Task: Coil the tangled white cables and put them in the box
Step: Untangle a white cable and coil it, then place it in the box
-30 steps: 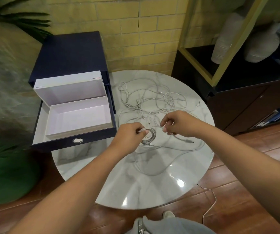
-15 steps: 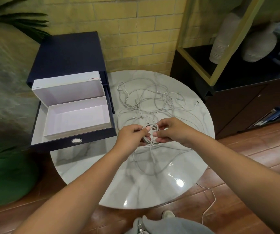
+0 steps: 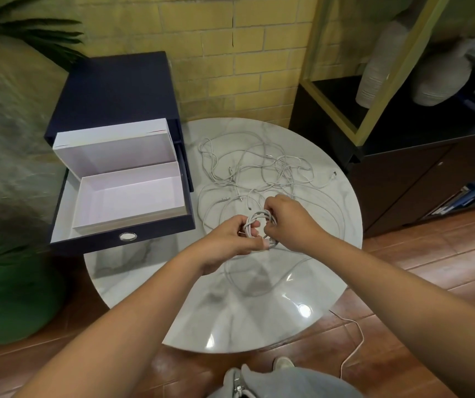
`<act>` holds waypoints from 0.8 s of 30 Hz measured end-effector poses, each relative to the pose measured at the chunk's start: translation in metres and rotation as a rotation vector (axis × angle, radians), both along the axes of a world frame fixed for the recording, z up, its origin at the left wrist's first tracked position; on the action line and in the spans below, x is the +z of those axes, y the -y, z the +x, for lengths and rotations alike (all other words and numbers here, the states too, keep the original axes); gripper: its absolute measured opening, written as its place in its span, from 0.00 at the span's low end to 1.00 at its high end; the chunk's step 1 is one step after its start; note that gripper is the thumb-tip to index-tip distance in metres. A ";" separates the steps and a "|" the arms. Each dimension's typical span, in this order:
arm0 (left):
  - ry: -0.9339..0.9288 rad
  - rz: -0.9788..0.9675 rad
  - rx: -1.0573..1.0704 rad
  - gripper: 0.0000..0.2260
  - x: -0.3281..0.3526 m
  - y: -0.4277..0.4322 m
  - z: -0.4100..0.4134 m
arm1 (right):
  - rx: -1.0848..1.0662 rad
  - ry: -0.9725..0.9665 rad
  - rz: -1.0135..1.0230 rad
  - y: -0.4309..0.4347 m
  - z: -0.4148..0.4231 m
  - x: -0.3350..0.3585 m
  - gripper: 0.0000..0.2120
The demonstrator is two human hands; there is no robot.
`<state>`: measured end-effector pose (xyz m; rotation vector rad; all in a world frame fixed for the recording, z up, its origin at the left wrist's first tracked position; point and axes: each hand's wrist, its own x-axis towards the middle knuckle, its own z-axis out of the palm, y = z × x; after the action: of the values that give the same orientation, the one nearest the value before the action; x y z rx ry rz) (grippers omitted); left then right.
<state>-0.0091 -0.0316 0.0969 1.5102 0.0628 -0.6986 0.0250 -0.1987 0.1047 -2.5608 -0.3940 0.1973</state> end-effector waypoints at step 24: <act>0.182 0.205 0.270 0.05 0.001 -0.007 0.003 | 0.230 -0.689 0.551 0.032 0.004 0.011 0.21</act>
<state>-0.0056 -0.0249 0.0984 1.7167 0.2012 -0.3441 0.0286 -0.2304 0.1155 -1.7651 -0.3979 0.8877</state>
